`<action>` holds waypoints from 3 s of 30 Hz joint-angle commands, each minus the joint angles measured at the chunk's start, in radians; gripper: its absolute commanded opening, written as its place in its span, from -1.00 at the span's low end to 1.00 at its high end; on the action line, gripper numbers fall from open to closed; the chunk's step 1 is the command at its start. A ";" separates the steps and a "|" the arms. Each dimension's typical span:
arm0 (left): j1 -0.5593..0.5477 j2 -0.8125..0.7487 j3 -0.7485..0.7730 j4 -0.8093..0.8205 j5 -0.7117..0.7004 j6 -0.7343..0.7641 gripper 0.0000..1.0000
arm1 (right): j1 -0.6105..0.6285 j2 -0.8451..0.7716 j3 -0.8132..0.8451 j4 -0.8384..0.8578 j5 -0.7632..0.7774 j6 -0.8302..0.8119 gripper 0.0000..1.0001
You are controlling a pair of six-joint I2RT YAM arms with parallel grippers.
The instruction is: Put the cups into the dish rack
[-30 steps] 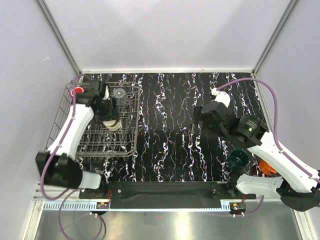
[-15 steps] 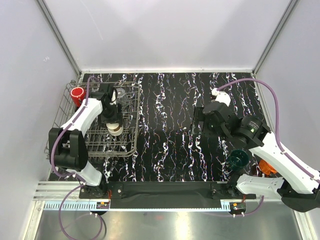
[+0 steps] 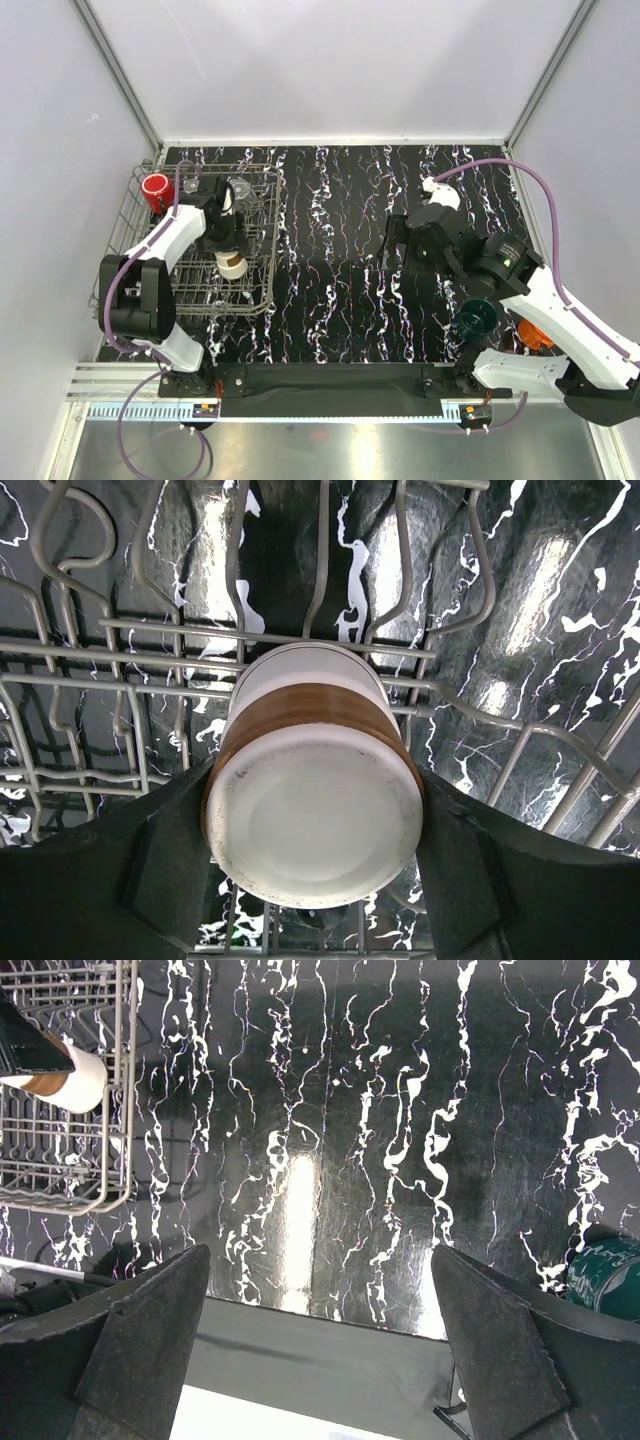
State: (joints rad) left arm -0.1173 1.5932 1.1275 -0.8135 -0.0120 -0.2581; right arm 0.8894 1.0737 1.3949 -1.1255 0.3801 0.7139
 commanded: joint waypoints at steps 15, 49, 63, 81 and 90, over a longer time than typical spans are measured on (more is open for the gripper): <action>0.024 -0.214 0.018 -0.065 0.064 -0.024 0.98 | -0.003 0.020 -0.010 0.029 0.002 -0.039 0.99; 0.025 -1.136 -0.181 -0.266 0.409 -0.308 0.98 | -0.749 0.189 -0.178 0.075 0.177 0.233 0.79; 0.025 -1.079 -0.103 -0.308 0.442 -0.265 0.98 | -1.268 0.087 -0.435 0.265 0.126 0.116 0.67; 0.025 -1.066 -0.092 -0.322 0.478 -0.237 0.98 | -1.448 0.080 -0.531 0.262 0.184 0.150 0.44; 0.025 -1.082 -0.112 -0.329 0.471 -0.228 0.98 | -1.483 0.123 -0.605 0.328 0.126 0.154 0.37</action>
State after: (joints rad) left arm -0.0940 0.5129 1.0023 -1.1664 0.4297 -0.5049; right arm -0.5770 1.1751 0.7994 -0.8421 0.5034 0.8494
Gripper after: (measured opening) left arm 0.987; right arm 0.693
